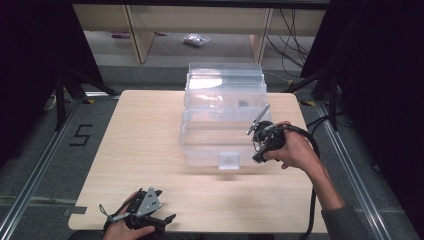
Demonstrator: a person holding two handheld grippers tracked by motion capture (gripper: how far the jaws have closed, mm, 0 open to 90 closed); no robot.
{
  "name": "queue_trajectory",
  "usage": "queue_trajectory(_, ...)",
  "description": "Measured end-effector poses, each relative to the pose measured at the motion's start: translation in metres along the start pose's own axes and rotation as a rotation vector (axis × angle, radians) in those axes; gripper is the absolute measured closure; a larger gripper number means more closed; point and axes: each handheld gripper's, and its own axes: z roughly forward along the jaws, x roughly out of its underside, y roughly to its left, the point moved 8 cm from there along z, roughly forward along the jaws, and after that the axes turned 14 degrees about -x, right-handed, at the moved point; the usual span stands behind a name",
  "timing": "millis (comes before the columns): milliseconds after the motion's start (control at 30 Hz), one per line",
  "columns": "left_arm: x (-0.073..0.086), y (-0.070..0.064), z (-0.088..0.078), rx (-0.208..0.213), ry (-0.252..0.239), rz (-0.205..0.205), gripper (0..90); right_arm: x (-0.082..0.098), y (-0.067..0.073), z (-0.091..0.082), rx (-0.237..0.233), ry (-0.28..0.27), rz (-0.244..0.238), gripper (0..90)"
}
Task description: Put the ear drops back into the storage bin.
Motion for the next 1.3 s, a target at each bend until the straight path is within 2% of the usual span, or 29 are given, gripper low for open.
queue_trajectory(33, 0.0, 0.0, 0.0, 0.0, 0.0, -0.001, 15.0, 0.0, -0.003, -0.002, 0.004, -0.002, 0.006, 60.1)
queue_trajectory(67, 0.0, -0.001, 0.001, 0.006, -0.002, -0.024, 15.0, -0.001, -0.005, -0.002, 0.0, -0.006, -0.004, 60.1)
queue_trajectory(133, 0.0, -0.001, 0.001, 0.005, -0.001, -0.021, 14.9, -0.002, -0.01, -0.005, 0.0, -0.006, 0.013, 60.2)
queue_trajectory(167, 0.0, 0.0, -0.001, 0.004, 0.004, 0.004, 15.0, -0.002, -0.012, -0.007, 0.002, -0.01, 0.024, 60.1)
queue_trajectory(200, 0.0, -0.001, 0.001, 0.01, -0.008, -0.006, 15.0, -0.003, -0.015, -0.008, 0.002, -0.008, 0.022, 60.1)
queue_trajectory(233, 0.0, 0.0, 0.0, 0.002, -0.005, -0.001, 15.0, -0.003, -0.019, -0.009, 0.011, -0.005, 0.043, 60.1)
queue_trajectory(267, 0.0, -0.001, 0.001, 0.006, -0.002, -0.02, 15.0, -0.005, -0.022, -0.009, 0.008, -0.008, 0.033, 60.1)
queue_trajectory(300, 0.0, -0.001, 0.001, 0.005, -0.001, -0.025, 15.0, -0.005, -0.024, -0.01, 0.006, -0.006, 0.048, 60.1)
queue_trajectory(500, 0.0, 0.0, 0.0, 0.005, -0.001, -0.001, 14.9, -0.009, -0.039, -0.009, 0.015, -0.001, 0.078, 60.1)
queue_trajectory(533, 0.001, -0.001, 0.0, 0.0, 0.005, -0.019, 15.0, -0.01, -0.042, -0.009, 0.02, 0.005, 0.072, 60.1)
queue_trajectory(567, 0.0, -0.001, 0.0, 0.001, 0.005, -0.015, 15.0, -0.01, -0.043, -0.008, 0.015, 0.004, 0.107, 60.1)
queue_trajectory(600, 0.0, -0.001, 0.001, 0.007, -0.003, -0.021, 15.0, -0.011, -0.046, -0.007, 0.016, 0.005, 0.096, 60.1)
queue_trajectory(633, -0.001, 0.0, 0.001, 0.004, -0.007, -0.004, 15.0, -0.011, -0.049, -0.006, 0.016, 0.003, 0.098, 60.1)
queue_trajectory(667, 0.0, -0.001, 0.001, 0.006, -0.002, -0.026, 15.0, -0.011, -0.052, -0.006, 0.018, 0.003, 0.105, 60.1)
queue_trajectory(700, 0.0, 0.0, 0.0, -0.002, 0.001, -0.004, 15.0, -0.011, -0.055, -0.004, 0.02, 0.004, 0.115, 60.1)
queue_trajectory(733, 0.0, -0.001, 0.0, 0.002, 0.004, -0.019, 15.0, -0.011, -0.058, -0.002, 0.022, 0.012, 0.122, 60.1)
queue_trajectory(800, -0.001, 0.0, 0.001, 0.006, -0.01, -0.01, 14.9, -0.011, -0.064, 0.0, 0.024, 0.015, 0.132, 60.1)
queue_trajectory(867, 0.0, -0.001, 0.0, -0.002, 0.003, -0.024, 15.0, -0.011, -0.068, 0.005, 0.011, 0.026, 0.158, 60.1)
queue_trajectory(967, -0.001, -0.001, 0.001, 0.006, -0.006, -0.021, 15.0, -0.012, -0.078, 0.013, 0.016, 0.038, 0.166, 60.1)
queue_trajectory(1033, 0.0, 0.0, 0.0, -0.003, 0.003, -0.005, 15.0, -0.014, -0.081, 0.019, 0.008, 0.044, 0.196, 60.1)
queue_trajectory(1067, 0.0, -0.001, 0.0, 0.006, 0.003, -0.015, 15.0, -0.014, -0.085, 0.021, 0.006, 0.054, 0.172, 60.1)
queue_trajectory(1133, 0.0, 0.002, -0.001, 0.003, 0.004, 0.01, 15.0, -0.014, -0.087, 0.025, 0.008, 0.057, 0.21, 60.1)
queue_trajectory(1167, 0.0, 0.0, 0.0, 0.007, -0.002, -0.015, 14.9, -0.014, -0.09, 0.027, 0.01, 0.057, 0.203, 60.1)
queue_trajectory(1200, 0.0, -0.001, 0.0, 0.01, -0.002, -0.02, 14.9, -0.014, -0.09, 0.029, 0.004, 0.057, 0.219, 60.1)
queue_trajectory(1233, 0.0, -0.002, 0.0, 0.013, -0.007, -0.027, 15.0, -0.013, -0.094, 0.031, 0.01, 0.068, 0.196, 60.1)
queue_trajectory(1267, 0.0, 0.0, 0.0, 0.007, -0.002, -0.015, 15.0, -0.013, -0.093, 0.032, 0.004, 0.066, 0.219, 60.1)
queue_trajectory(1300, 0.0, 0.0, 0.0, 0.003, 0.0, -0.01, 15.0, -0.012, -0.096, 0.032, 0.018, 0.092, 0.212, 60.1)
